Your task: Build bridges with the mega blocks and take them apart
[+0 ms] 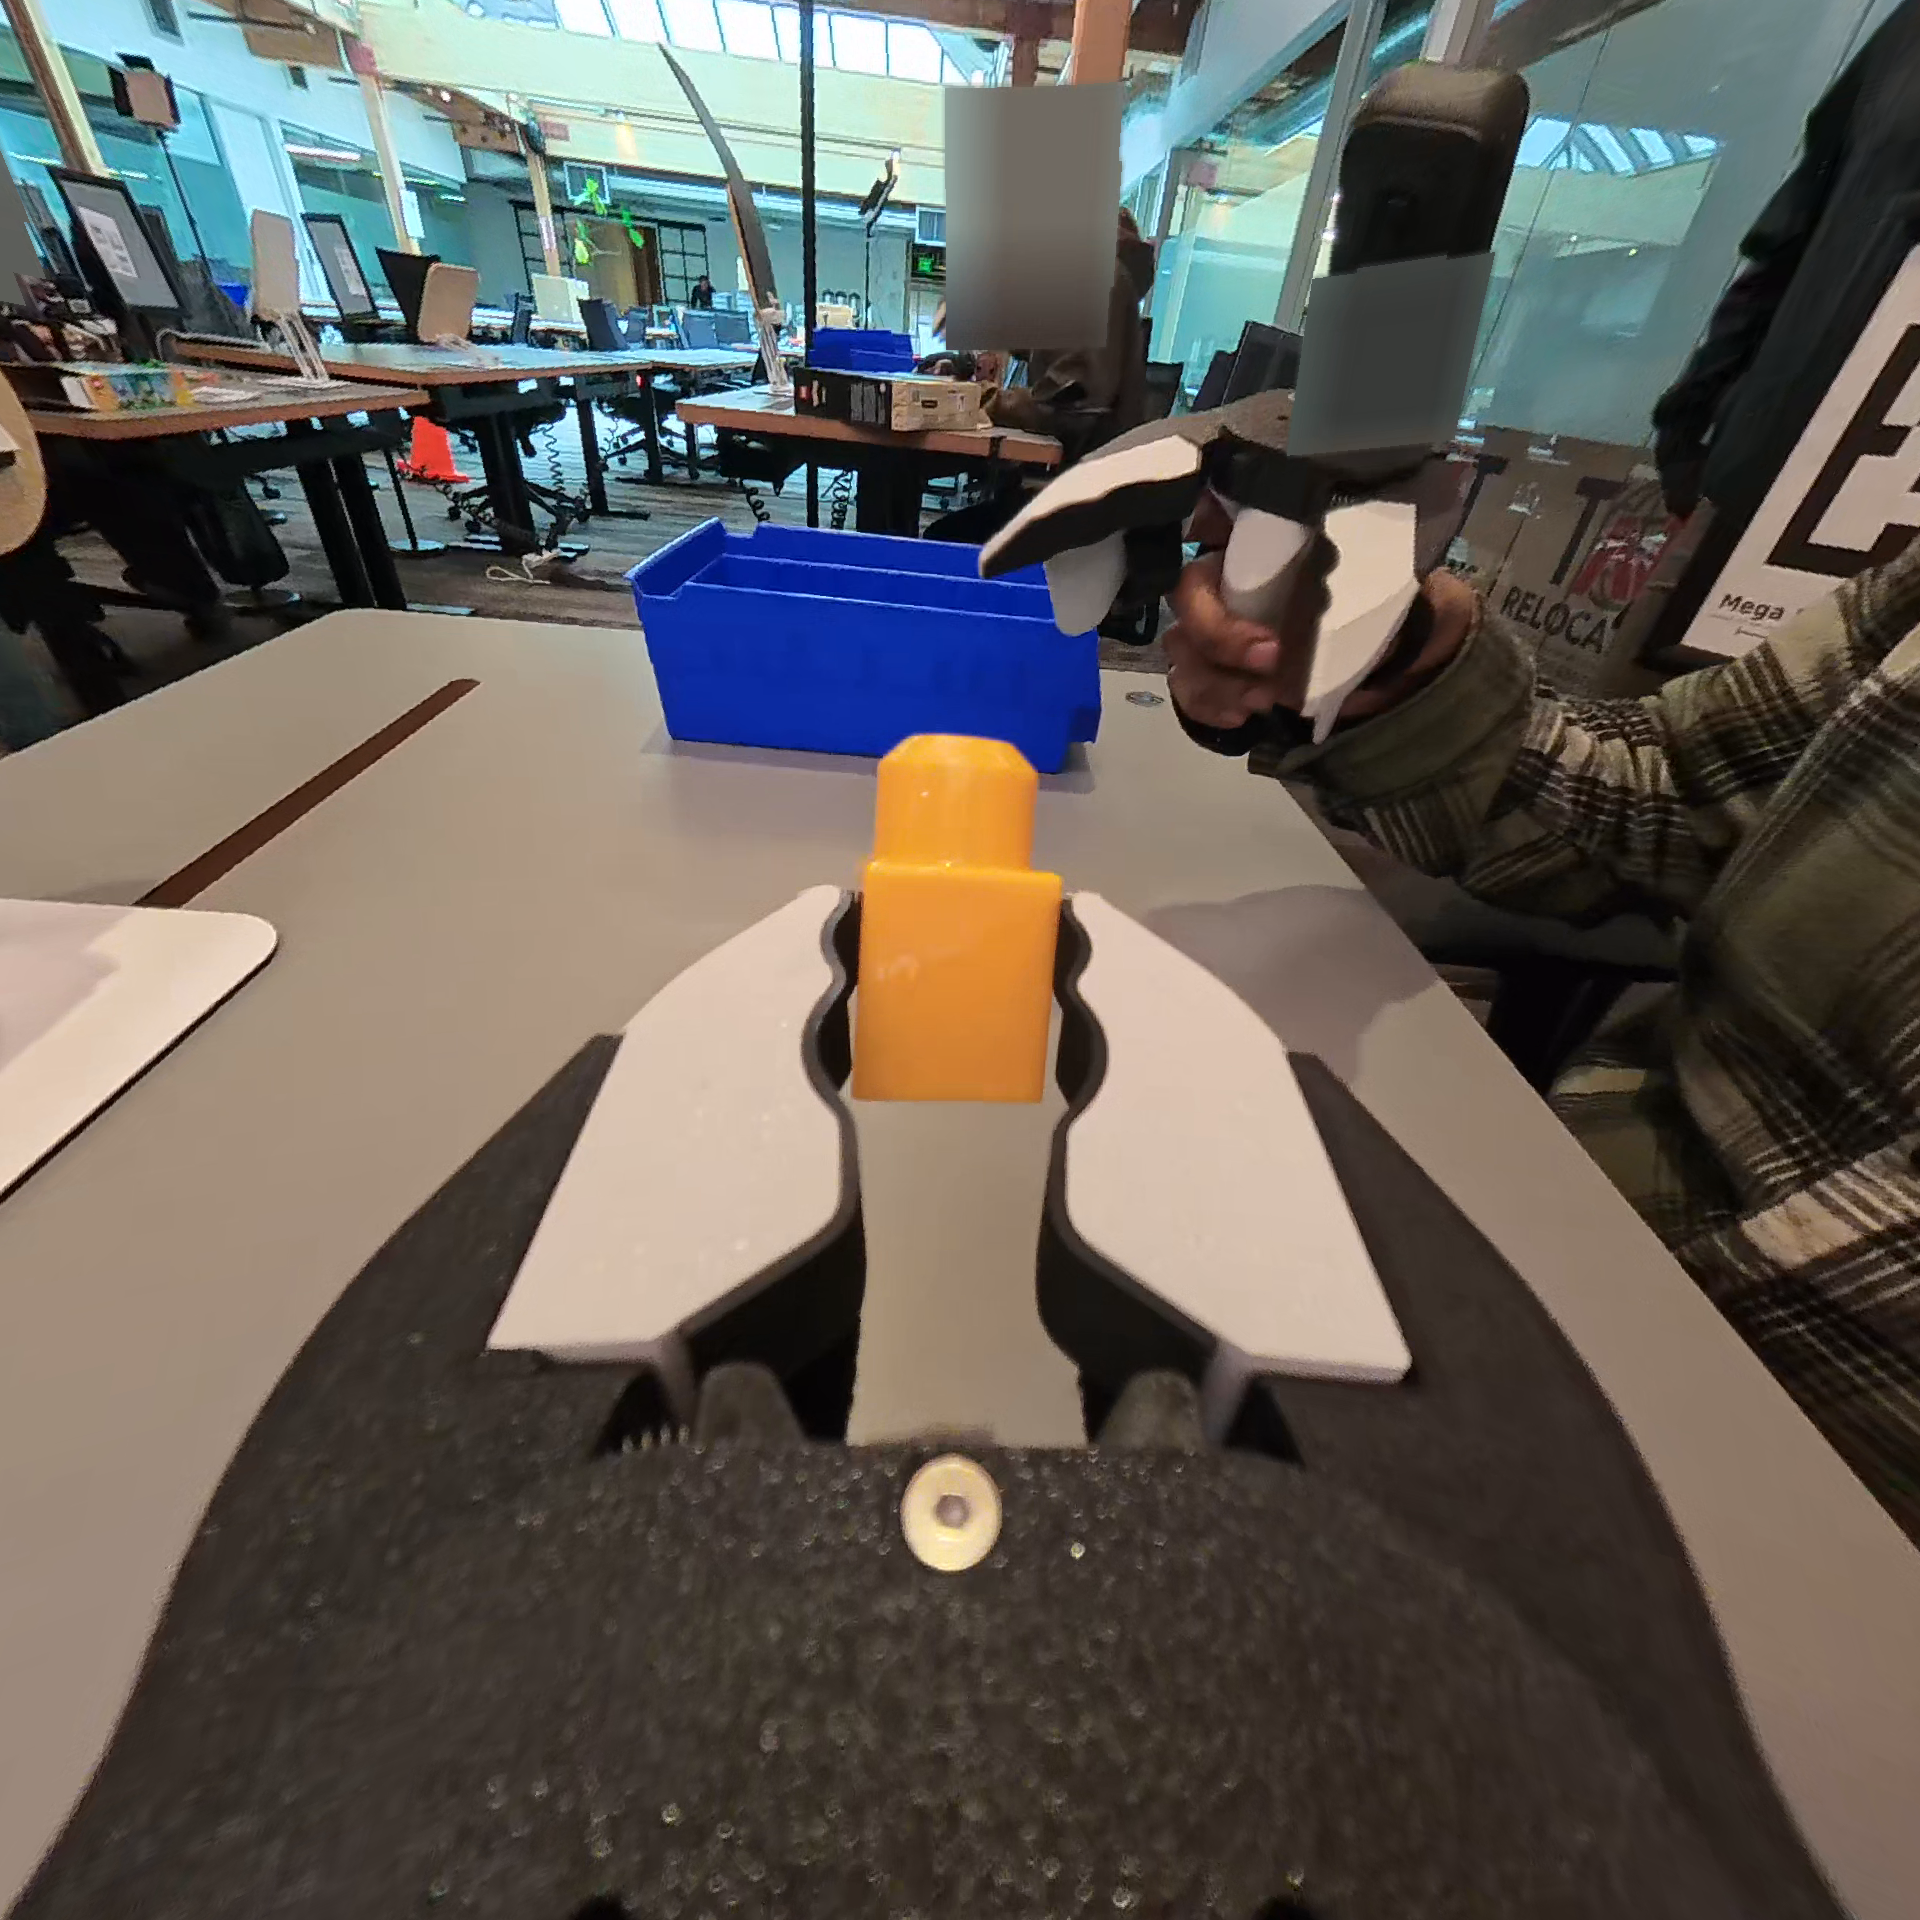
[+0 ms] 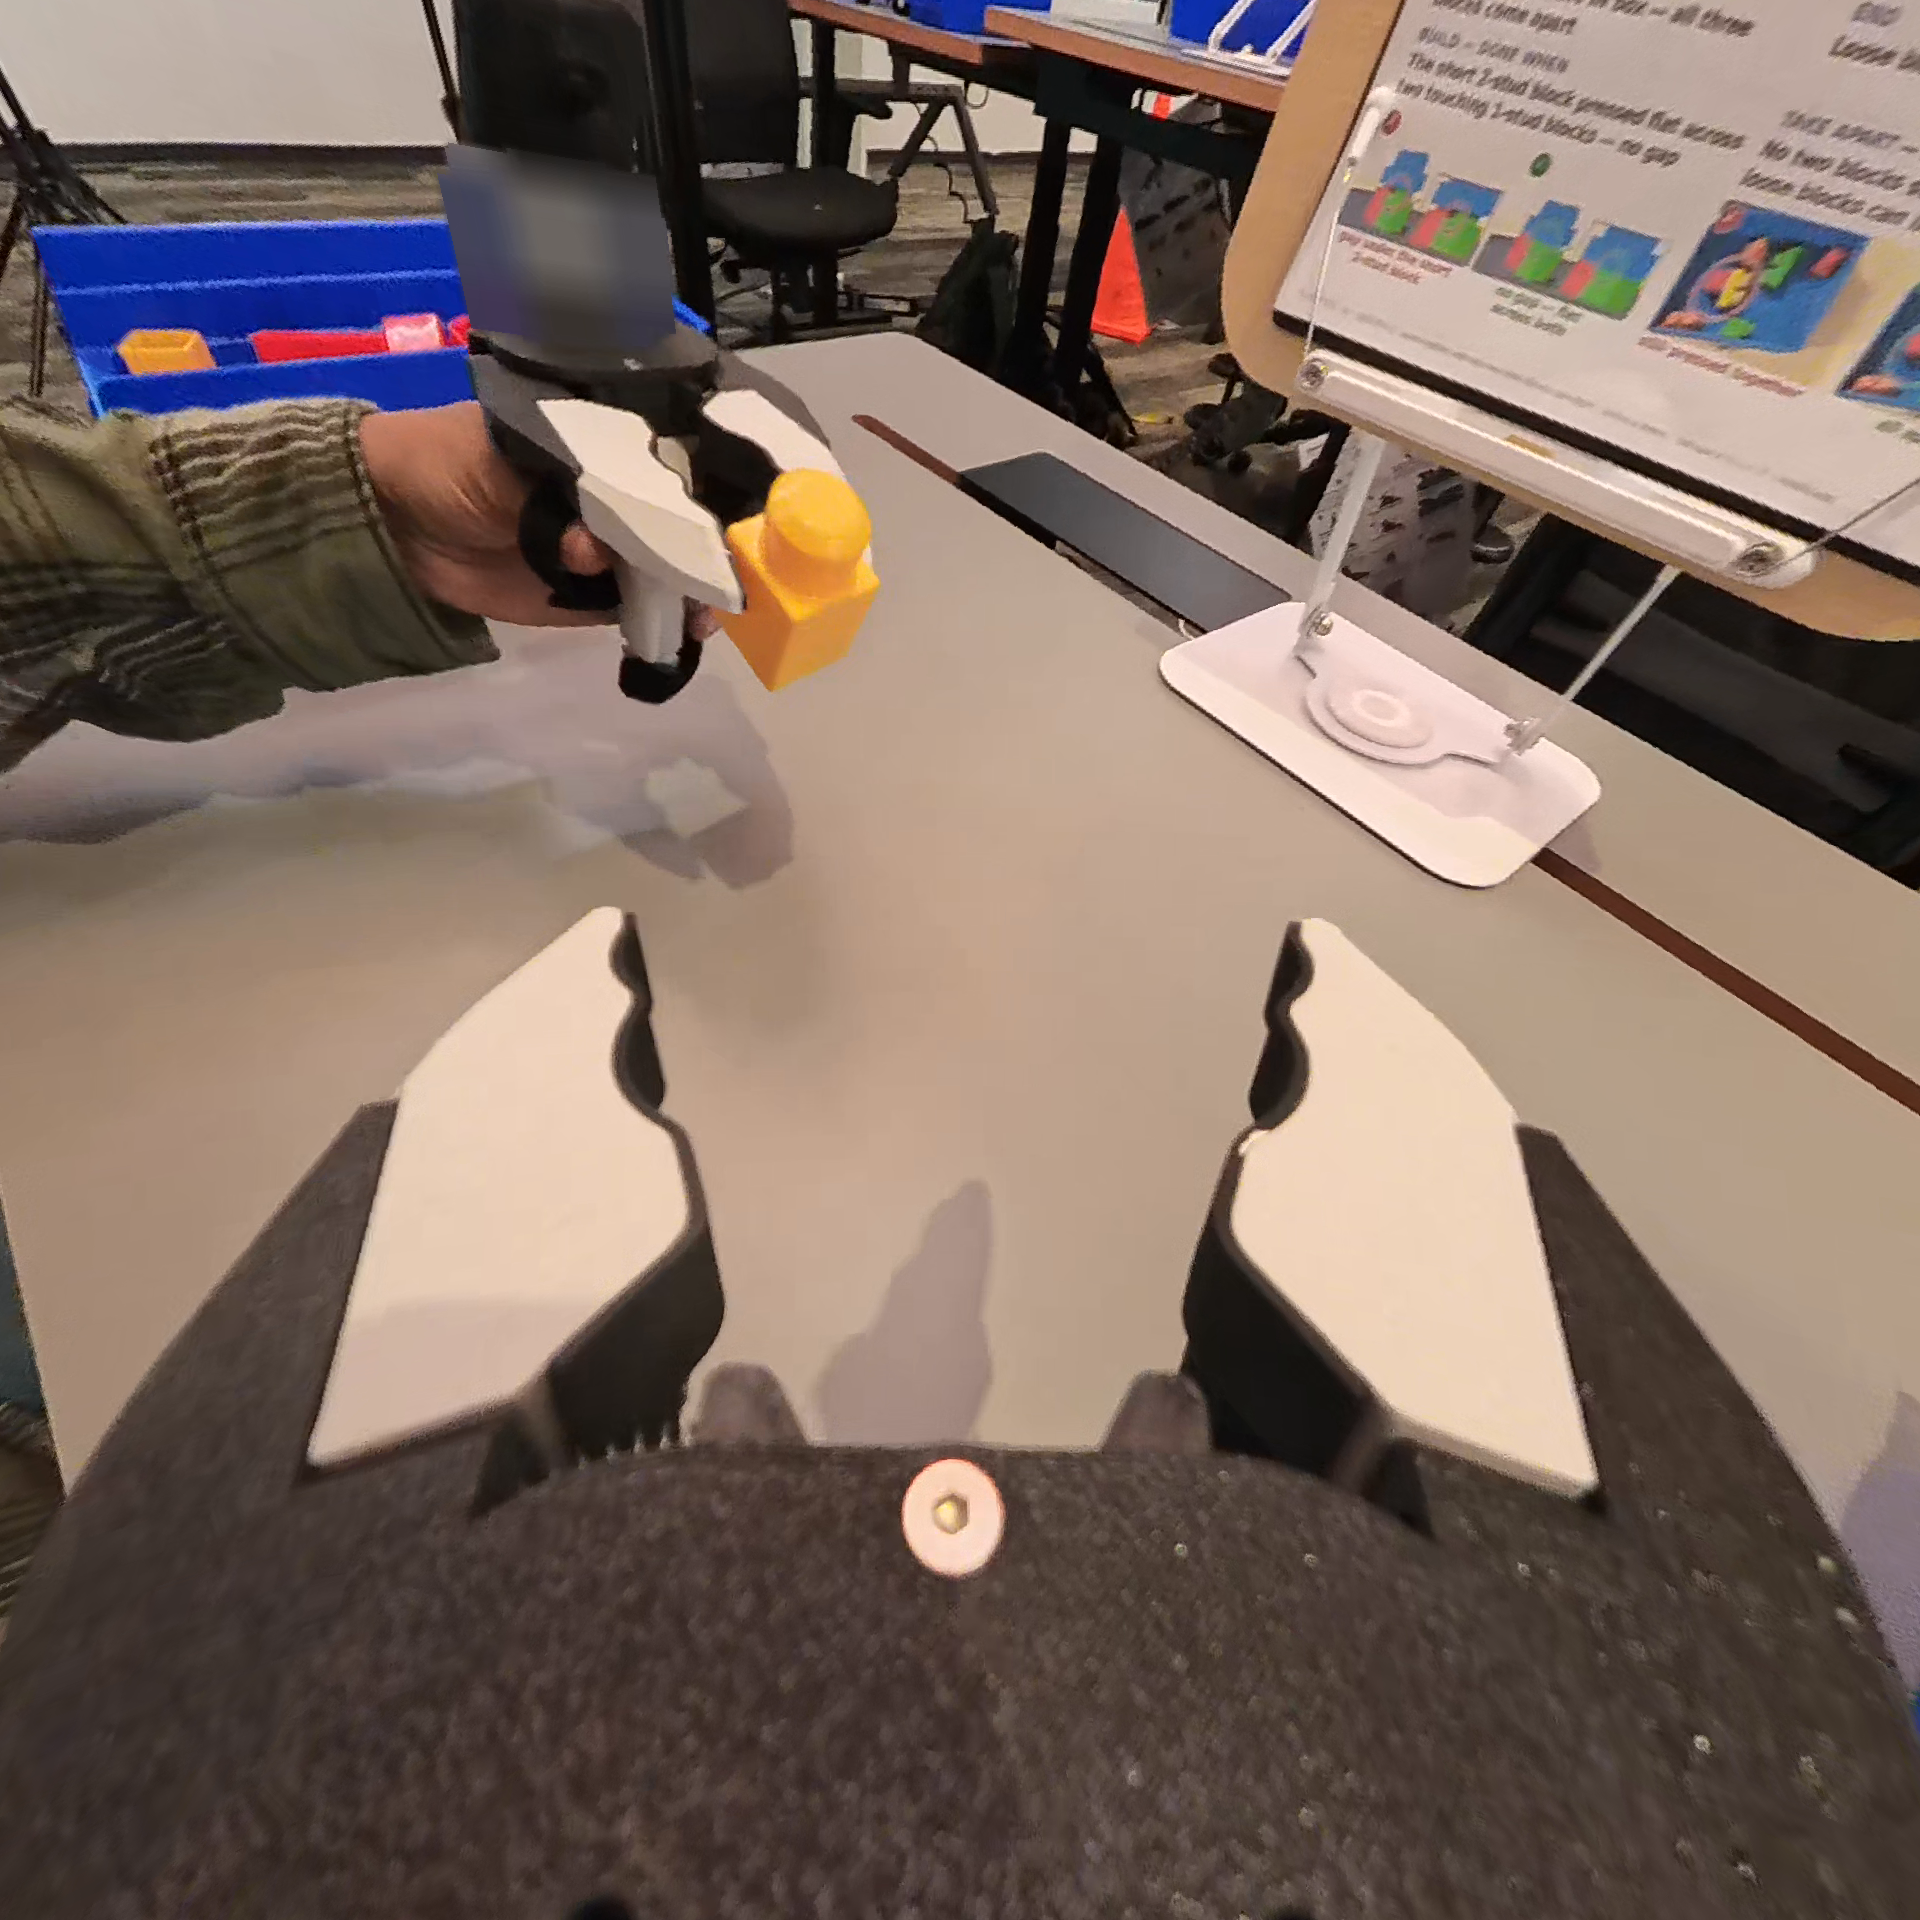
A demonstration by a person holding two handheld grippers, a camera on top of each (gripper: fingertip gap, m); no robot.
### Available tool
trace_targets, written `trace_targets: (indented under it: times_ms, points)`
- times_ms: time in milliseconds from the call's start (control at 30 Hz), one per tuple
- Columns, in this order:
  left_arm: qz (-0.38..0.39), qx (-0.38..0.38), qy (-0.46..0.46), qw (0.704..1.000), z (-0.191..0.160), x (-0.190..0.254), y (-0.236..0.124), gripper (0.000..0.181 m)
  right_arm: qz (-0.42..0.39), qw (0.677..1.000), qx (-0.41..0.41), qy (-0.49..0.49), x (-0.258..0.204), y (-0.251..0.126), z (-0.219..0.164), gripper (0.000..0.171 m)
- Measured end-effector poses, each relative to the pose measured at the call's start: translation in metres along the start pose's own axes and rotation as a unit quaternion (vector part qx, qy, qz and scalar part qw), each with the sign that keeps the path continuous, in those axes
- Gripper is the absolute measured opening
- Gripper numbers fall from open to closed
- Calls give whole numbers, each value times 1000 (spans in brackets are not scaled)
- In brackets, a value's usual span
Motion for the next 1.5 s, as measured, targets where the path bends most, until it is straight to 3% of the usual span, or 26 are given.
trace_targets:
  times_ms: [167,367,533,700,1067,1167,1333,1500]
  points:
    - [34,-103,-14,994,-29,-15,-3,36,2,1000,-14,0,0,6,-5,112]
    - [32,-251,-79,964,-61,-27,-6,36,4,1000,-17,5,1,7,-9,112]
    - [15,-299,-70,952,-65,-26,-3,36,4,1000,-17,6,3,5,-10,112]
    - [1,-408,-72,910,-81,-26,-6,36,6,1000,-18,9,4,5,-14,112]
    - [-28,-476,-77,876,-77,-31,-2,37,6,1000,-15,9,6,-2,-16,112]
    - [-36,-530,-34,846,-60,-32,4,45,7,1000,-14,10,5,-3,-18,113]
    - [-72,-641,0,764,-55,-30,22,49,6,1000,-14,10,6,-5,-20,114]
    - [-75,-660,-12,747,-57,-35,43,42,-2,1000,-11,9,8,-12,-21,114]
Point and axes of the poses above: each gripper's, where its closed fingertips meet, y out along the fingers, z out of its top, x = y × z across the jaws, the point moved 7 cm from there along -y, back along the fingers, and after that the axes turned 13 degrees about y, right-handed, at the moved point
